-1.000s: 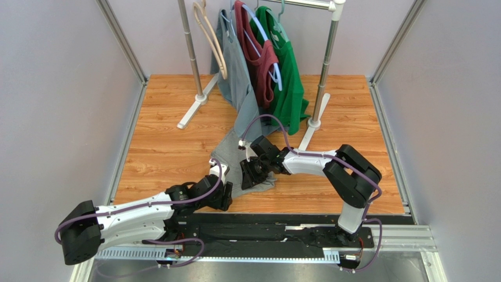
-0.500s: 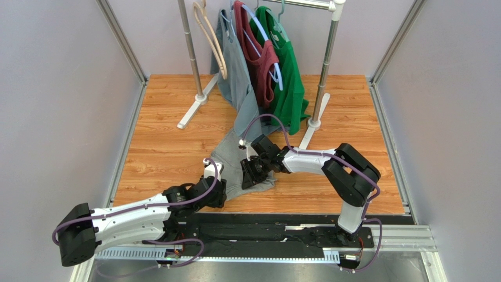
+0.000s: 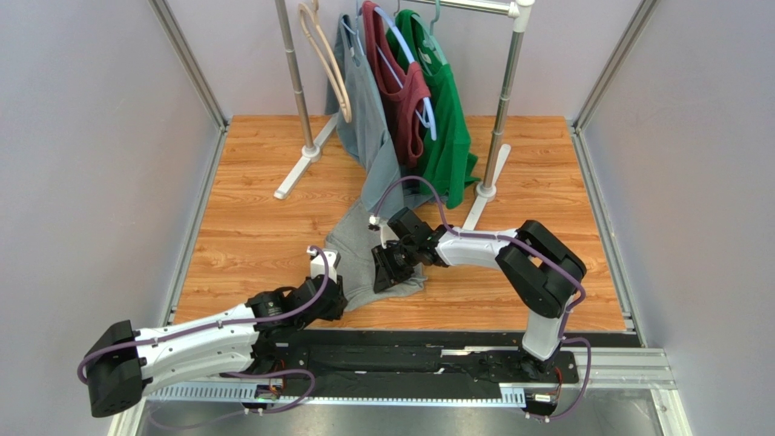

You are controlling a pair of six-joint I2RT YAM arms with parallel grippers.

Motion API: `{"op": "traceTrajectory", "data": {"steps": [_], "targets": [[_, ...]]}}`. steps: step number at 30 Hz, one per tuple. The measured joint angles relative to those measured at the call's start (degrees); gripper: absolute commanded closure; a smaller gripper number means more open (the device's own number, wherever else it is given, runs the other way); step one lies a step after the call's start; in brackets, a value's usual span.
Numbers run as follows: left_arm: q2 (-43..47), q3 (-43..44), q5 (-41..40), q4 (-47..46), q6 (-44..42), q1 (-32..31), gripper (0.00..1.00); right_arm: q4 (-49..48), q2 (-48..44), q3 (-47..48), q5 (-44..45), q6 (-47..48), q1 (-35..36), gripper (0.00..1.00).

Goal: Fold the napkin, place the utensils inside, and roll it up
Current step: Roll the napkin at the center of the board.

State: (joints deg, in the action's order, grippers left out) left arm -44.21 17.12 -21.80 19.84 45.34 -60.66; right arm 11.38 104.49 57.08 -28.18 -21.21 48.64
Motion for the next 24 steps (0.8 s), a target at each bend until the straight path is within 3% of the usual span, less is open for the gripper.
{"op": "traceTrajectory", "data": {"steps": [3,6,13,16,18,21,24], "targets": [[-2.19,0.02,-0.63,-0.11,1.70,0.00,0.94,-0.02,0.04,0.00,-0.09,0.00,0.00,0.70],[-3.13,0.07,-2.05,0.55,4.44,0.00,1.00,-0.11,0.13,0.00,-0.24,0.00,0.02,0.71],[-7.21,1.62,-2.25,1.68,10.58,1.11,0.99,0.24,0.35,0.33,-0.37,-0.02,0.02,0.71],[-11.93,5.22,-2.51,4.22,12.31,1.25,0.79,0.31,0.37,0.37,-0.35,-0.02,0.02,0.71],[-14.32,7.54,-2.89,6.36,12.35,1.25,0.56,0.33,0.39,0.37,-0.35,-0.02,0.02,0.71],[-14.51,9.90,-3.50,8.22,9.25,1.25,0.43,0.63,0.55,0.66,-0.37,-0.02,0.02,0.71],[-11.76,11.45,-4.17,7.02,4.50,1.22,0.43,1.29,0.85,1.18,-0.42,-0.07,0.02,0.71]]}}
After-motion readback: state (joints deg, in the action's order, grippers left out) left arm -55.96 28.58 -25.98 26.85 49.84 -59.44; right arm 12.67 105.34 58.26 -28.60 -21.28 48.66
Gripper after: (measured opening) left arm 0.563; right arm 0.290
